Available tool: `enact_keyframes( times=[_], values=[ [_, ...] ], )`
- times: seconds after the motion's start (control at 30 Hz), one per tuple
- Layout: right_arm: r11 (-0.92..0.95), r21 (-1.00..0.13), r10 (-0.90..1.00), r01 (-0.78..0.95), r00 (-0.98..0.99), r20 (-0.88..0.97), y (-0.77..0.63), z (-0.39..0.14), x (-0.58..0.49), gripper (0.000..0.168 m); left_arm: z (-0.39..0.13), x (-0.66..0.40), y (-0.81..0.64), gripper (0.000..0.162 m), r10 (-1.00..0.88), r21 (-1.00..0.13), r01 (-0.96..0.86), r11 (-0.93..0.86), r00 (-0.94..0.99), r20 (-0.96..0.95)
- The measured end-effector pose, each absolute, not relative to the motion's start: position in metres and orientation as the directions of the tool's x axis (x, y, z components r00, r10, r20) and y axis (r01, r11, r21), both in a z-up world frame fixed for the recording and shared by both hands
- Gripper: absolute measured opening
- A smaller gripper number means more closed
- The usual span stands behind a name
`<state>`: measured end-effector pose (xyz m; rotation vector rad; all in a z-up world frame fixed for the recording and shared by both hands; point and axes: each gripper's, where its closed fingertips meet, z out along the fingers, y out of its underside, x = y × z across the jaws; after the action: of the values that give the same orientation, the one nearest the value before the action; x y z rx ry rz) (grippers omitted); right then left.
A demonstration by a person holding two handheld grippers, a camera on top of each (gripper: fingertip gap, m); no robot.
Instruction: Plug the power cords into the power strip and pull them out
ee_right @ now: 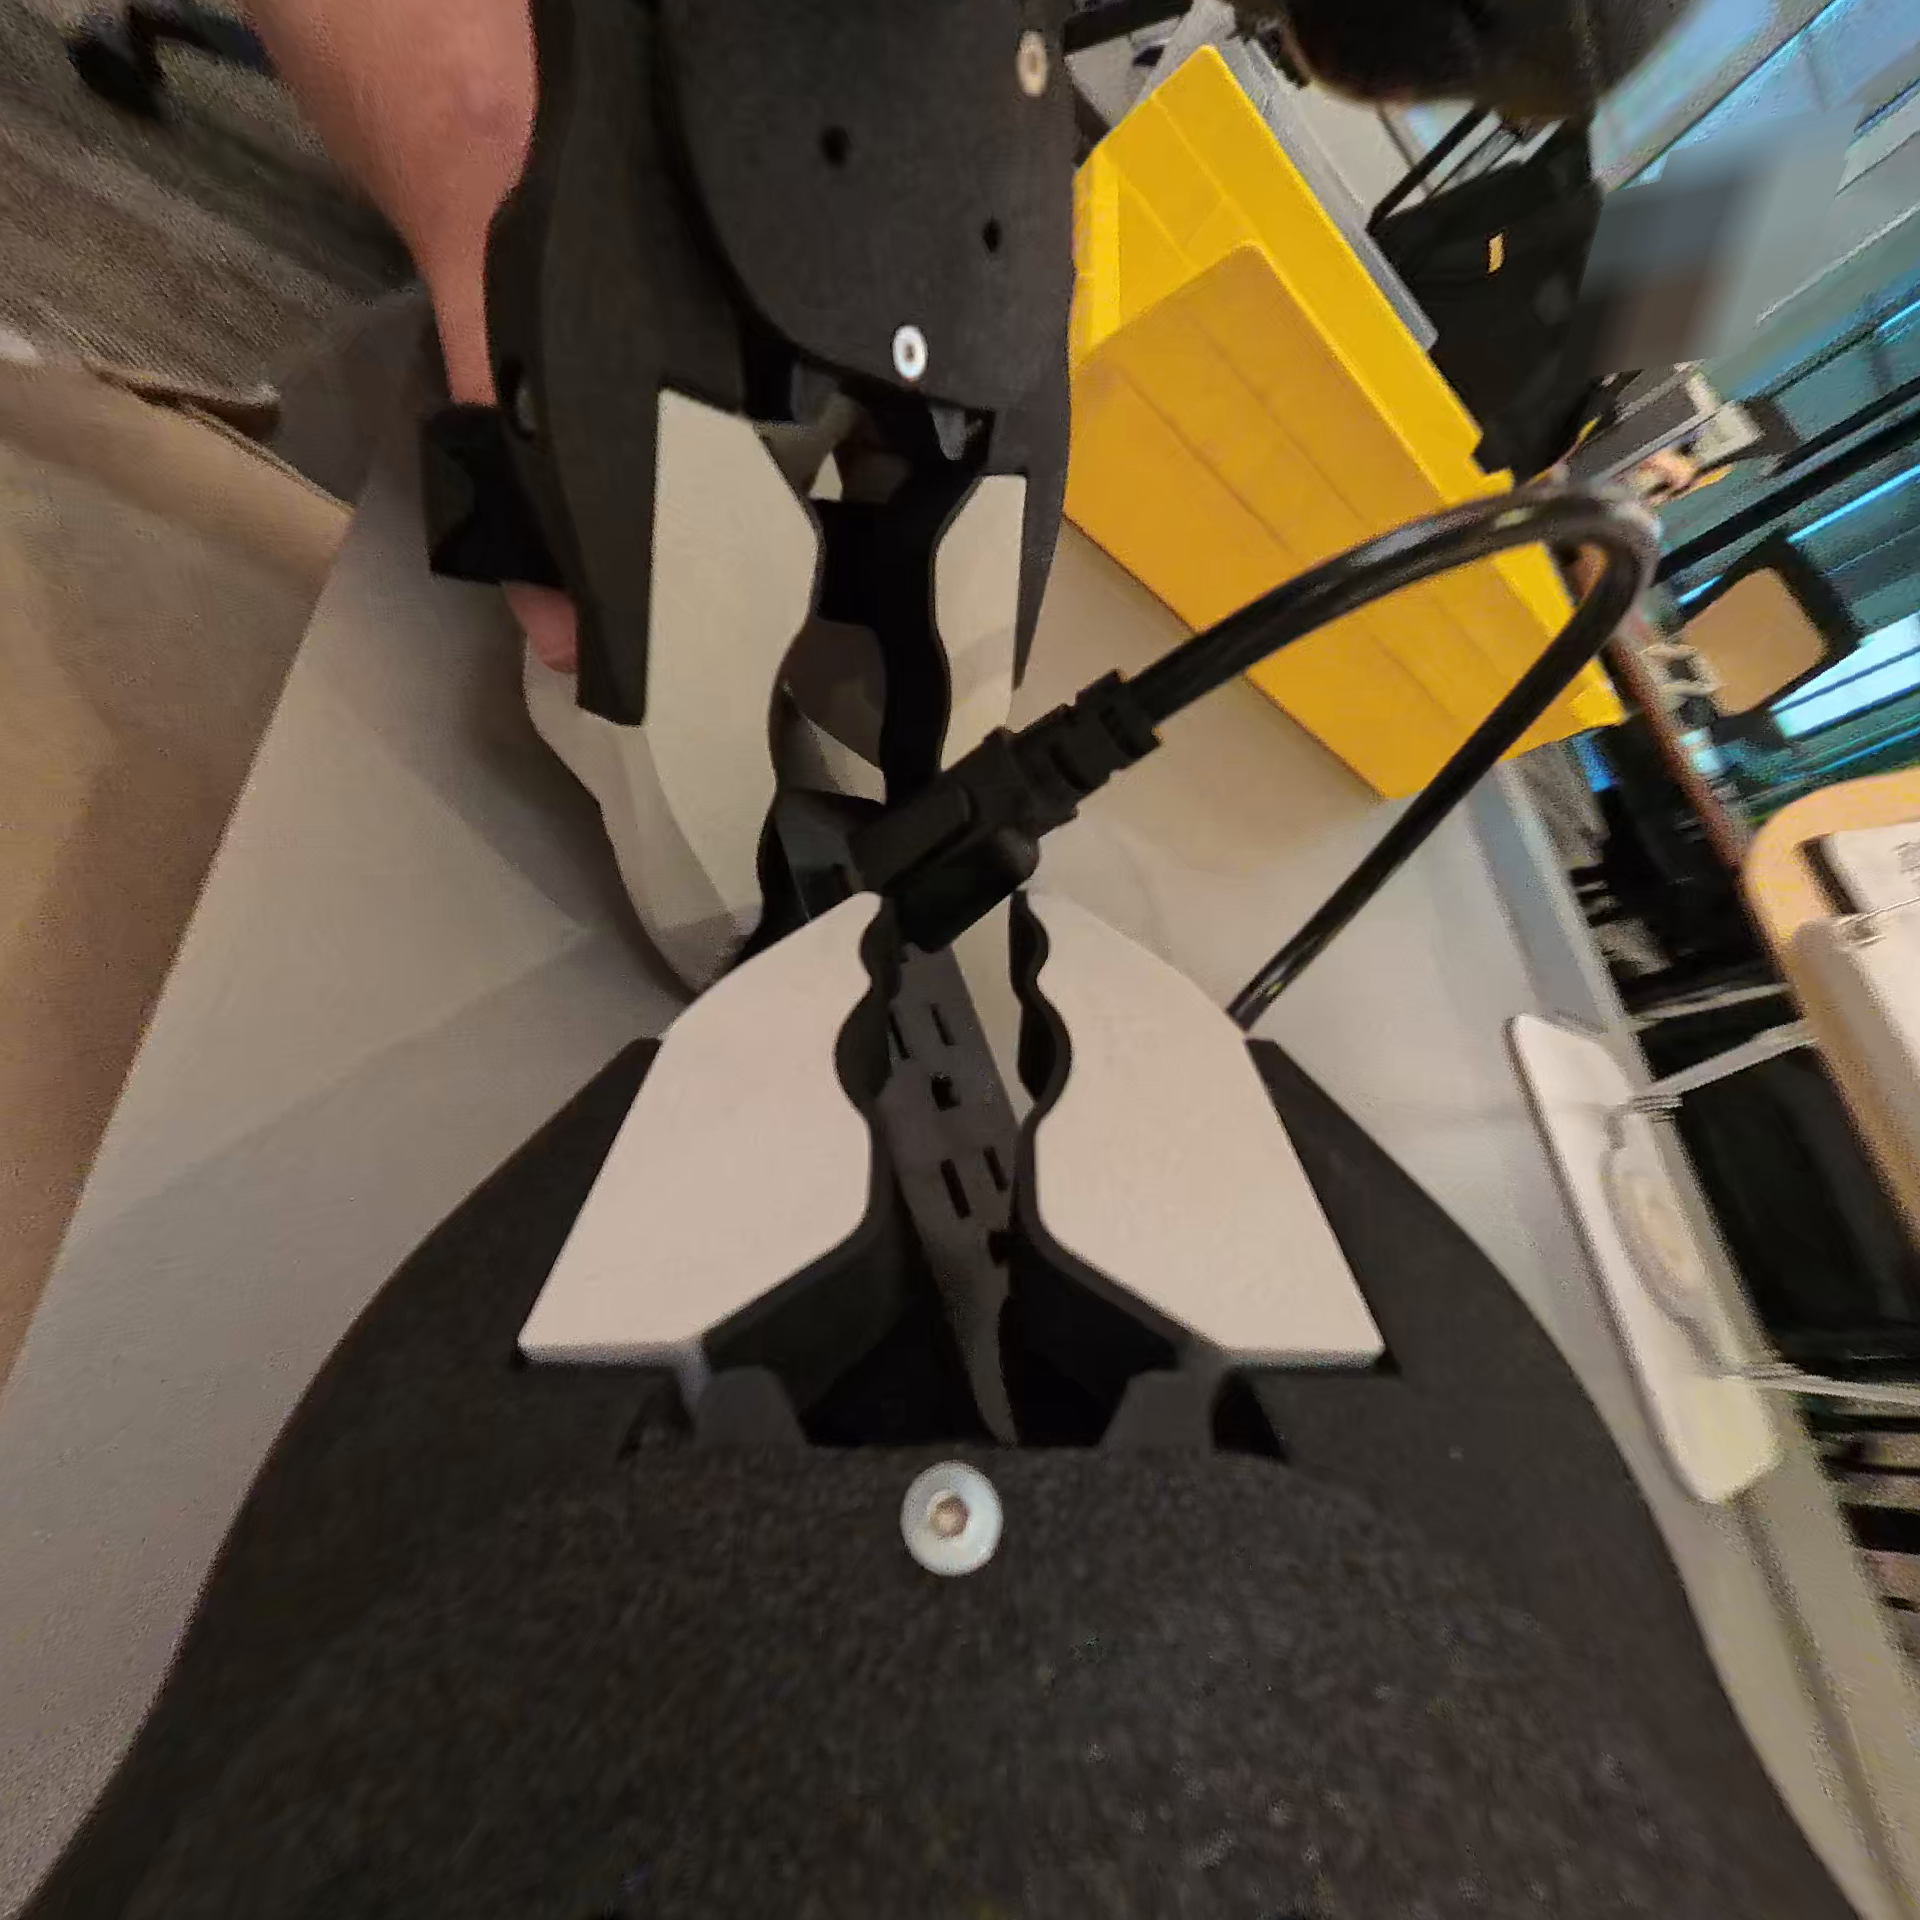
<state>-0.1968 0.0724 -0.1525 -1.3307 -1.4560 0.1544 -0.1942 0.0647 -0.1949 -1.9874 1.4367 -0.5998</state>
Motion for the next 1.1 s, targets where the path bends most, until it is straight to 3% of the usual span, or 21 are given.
enact_keyframes(
  times=[0.03, 0.13, 0.23, 0.33, 0.4, 0.5, 0.93, 1.1],
  values=[
    [0.326, -0.730, 0.791, 0.601, 0.249, 0.558, 0.072, -0.154, -0.197, 0.018, -0.195, -0.194, 0.065, 0.048, -0.950, -0.702, -0.675, -0.226, 0.312, 0.005],
    [0.179, -0.787, 0.887, 0.591, 0.249, 0.388, 0.071, -0.157, -0.196, 0.017, -0.194, -0.193, 0.064, 0.048, -0.958, -0.708, -0.675, -0.208, 0.287, 0.008],
    [-0.110, -0.801, 0.943, 0.588, 0.317, 0.104, 0.077, -0.162, -0.190, 0.038, -0.194, -0.192, 0.063, 0.048, -0.965, -0.707, -0.685, -0.173, 0.260, -0.015],
    [-0.242, -0.787, 0.959, 0.567, 0.263, -0.106, 0.068, -0.160, -0.199, 0.065, -0.194, -0.191, 0.062, 0.048, -0.968, -0.708, -0.687, -0.163, 0.249, -0.018],
    [-0.297, -0.781, 0.949, 0.549, 0.261, -0.177, 0.070, -0.158, -0.211, 0.057, -0.194, -0.191, 0.062, 0.048, -0.970, -0.708, -0.688, -0.156, 0.243, -0.023],
    [-0.267, -0.746, 0.962, 0.610, 0.220, -0.163, 0.069, -0.161, -0.216, 0.028, -0.194, -0.192, 0.062, 0.048, -0.969, -0.707, -0.688, -0.160, 0.247, -0.021],
    [-0.245, -0.865, 0.970, 0.437, 0.112, -0.218, 0.067, -0.145, -0.210, 0.024, -0.192, -0.187, 0.063, 0.047, -0.964, -0.722, -0.675, -0.152, 0.264, -0.044],
    [-0.269, -0.831, 0.963, 0.487, 0.143, -0.227, 0.068, -0.150, -0.213, 0.025, -0.195, -0.188, 0.063, 0.047, -0.963, -0.703, -0.684, -0.192, 0.269, 0.002]
  ],
)
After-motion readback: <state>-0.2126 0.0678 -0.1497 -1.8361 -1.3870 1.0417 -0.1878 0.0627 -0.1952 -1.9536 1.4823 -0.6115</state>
